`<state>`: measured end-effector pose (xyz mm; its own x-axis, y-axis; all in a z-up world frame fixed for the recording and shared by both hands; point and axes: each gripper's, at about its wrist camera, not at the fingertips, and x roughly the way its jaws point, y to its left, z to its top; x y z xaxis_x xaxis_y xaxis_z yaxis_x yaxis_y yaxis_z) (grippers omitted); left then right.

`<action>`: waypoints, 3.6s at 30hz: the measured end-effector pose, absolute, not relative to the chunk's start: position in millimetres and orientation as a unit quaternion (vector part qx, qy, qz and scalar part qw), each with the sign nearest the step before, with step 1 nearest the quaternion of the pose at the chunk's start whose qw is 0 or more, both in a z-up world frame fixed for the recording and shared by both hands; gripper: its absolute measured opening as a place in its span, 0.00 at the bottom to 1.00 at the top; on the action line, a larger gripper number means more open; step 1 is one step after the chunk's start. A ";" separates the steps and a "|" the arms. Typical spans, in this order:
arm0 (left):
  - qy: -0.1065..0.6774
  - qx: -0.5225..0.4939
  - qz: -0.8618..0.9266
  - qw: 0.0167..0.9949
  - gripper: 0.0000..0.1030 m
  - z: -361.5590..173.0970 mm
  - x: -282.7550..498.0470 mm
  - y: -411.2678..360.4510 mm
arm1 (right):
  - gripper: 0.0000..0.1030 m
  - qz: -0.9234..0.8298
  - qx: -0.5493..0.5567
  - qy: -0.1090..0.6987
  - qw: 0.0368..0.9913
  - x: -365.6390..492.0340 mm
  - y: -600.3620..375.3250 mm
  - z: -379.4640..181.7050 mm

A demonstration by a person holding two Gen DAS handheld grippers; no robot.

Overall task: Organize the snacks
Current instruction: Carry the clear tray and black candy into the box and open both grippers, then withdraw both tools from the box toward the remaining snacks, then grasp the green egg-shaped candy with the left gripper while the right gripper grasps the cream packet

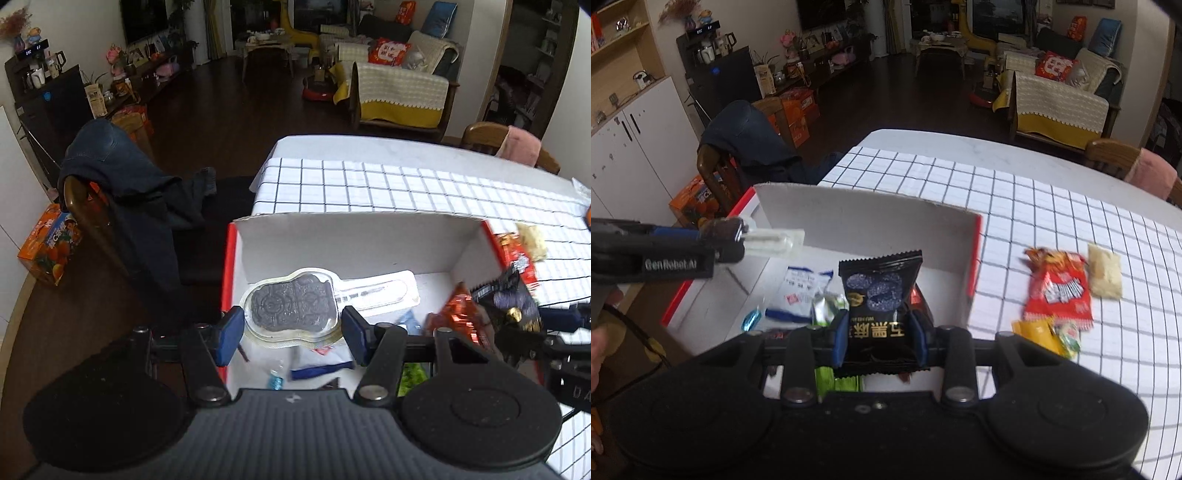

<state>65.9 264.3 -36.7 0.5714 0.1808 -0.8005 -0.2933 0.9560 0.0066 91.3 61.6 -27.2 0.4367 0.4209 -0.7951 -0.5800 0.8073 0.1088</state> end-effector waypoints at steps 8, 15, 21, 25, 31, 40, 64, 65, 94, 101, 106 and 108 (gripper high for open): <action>0.466 -0.025 0.128 0.875 0.56 -53.3 89.4 267.6 | 0.32 0.307 -0.117 0.446 0.832 125.8 101.3 -42.7; 0.499 0.042 0.122 0.857 0.56 -65.1 109.7 255.6 | 0.32 0.321 -0.153 0.477 0.804 141.4 124.9 -67.7; 0.540 0.081 0.111 0.830 0.56 -76.3 123.9 246.0 | 0.32 0.332 -0.169 0.494 0.785 141.3 133.8 -80.0; 0.555 0.092 0.106 0.820 0.55 -80.3 128.7 243.5 | 0.32 0.330 -0.174 0.497 0.783 140.2 135.4 -82.1; 0.552 0.071 0.102 0.825 0.55 -77.6 126.0 249.4 | 0.33 0.329 -0.166 0.499 0.784 140.3 131.2 -78.3; 0.520 0.033 0.096 0.848 0.56 -58.3 103.5 249.8 | 0.35 0.345 -0.143 0.481 0.793 126.1 115.7 -54.0; 0.388 -0.017 0.054 0.920 0.77 20.5 55.7 183.7 | 0.47 0.336 -0.043 0.418 0.843 91.0 2.3 20.3; 0.385 -0.014 0.052 0.921 0.77 21.8 56.5 178.0 | 0.48 0.334 -0.040 0.416 0.845 91.6 -4.2 21.4; 0.394 -0.017 0.001 0.919 0.86 -28.5 108.3 3.6 | 0.99 0.247 -0.025 0.422 0.872 155.0 -201.9 -13.1; 0.404 -0.011 0.013 0.914 0.86 -54.7 129.1 -32.8 | 0.99 0.241 -0.030 0.433 0.868 195.3 -230.3 -34.1; 0.410 -0.014 0.019 0.912 0.86 -71.5 148.7 -47.6 | 0.99 0.242 -0.039 0.440 0.864 225.0 -232.4 -49.8; 0.413 -0.011 0.021 0.911 0.86 -78.1 157.3 -52.3 | 0.99 0.246 -0.043 0.441 0.862 235.3 -229.9 -55.5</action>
<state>157.3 -52.3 -78.1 0.6584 0.0286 -0.7521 -0.0468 0.9989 -0.0029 235.3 -229.9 -55.5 0.4894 0.3861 -0.7819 -0.4624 0.8751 0.1428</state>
